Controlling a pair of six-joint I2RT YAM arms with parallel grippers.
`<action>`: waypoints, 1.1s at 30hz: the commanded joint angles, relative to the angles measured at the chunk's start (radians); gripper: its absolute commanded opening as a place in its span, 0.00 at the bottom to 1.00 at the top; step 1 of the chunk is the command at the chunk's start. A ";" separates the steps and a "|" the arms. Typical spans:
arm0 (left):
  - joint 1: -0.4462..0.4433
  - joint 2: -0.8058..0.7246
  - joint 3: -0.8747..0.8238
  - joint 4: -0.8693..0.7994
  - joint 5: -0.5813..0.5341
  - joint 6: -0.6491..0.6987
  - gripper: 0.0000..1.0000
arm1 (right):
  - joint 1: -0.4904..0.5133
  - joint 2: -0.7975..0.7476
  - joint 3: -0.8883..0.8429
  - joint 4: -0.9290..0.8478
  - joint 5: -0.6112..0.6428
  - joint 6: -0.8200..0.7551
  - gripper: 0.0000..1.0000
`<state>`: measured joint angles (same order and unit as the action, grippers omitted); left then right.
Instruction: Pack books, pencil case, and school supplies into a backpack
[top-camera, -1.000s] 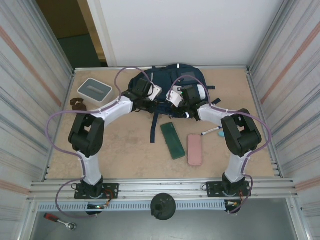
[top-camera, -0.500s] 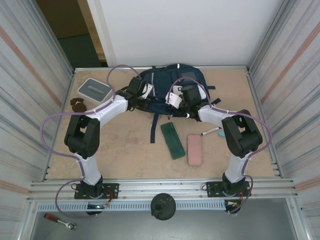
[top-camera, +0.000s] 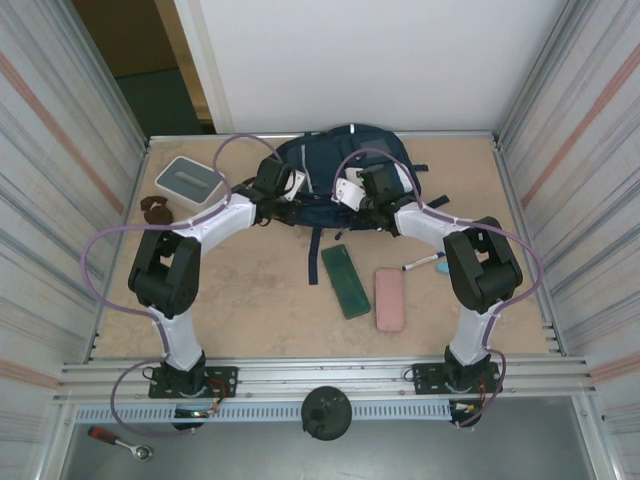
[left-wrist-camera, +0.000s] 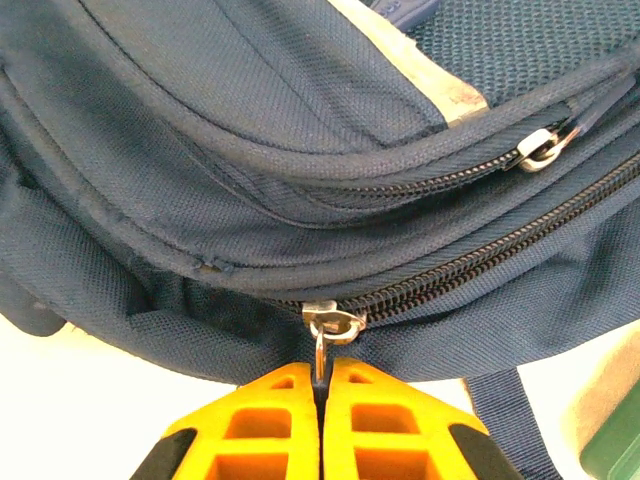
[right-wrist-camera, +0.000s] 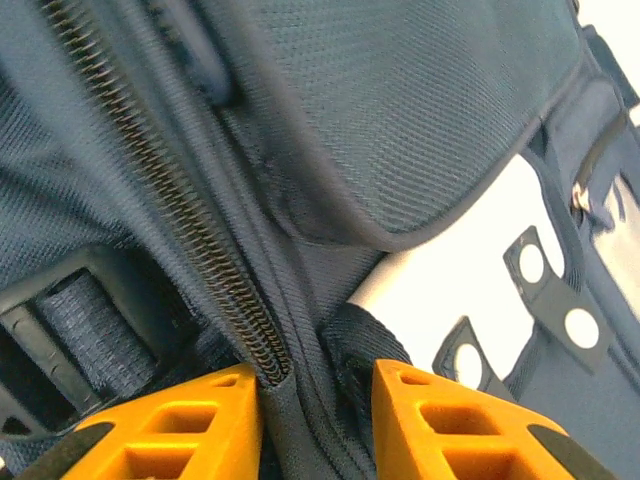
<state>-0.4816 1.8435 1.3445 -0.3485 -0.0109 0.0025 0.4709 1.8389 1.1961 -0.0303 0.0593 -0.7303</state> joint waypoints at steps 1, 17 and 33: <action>0.003 -0.062 -0.027 -0.006 -0.002 -0.033 0.00 | -0.022 -0.050 0.028 -0.141 0.073 0.175 0.37; 0.003 -0.071 -0.034 0.007 0.014 -0.033 0.00 | -0.263 -0.233 -0.163 -0.242 -0.299 1.102 0.55; -0.073 -0.126 -0.144 0.054 0.099 -0.091 0.00 | -0.278 0.108 0.256 -0.353 -0.248 0.994 0.52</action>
<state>-0.5358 1.7611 1.2121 -0.3141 0.0341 -0.0578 0.1894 1.9270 1.3830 -0.3275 -0.2317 0.3279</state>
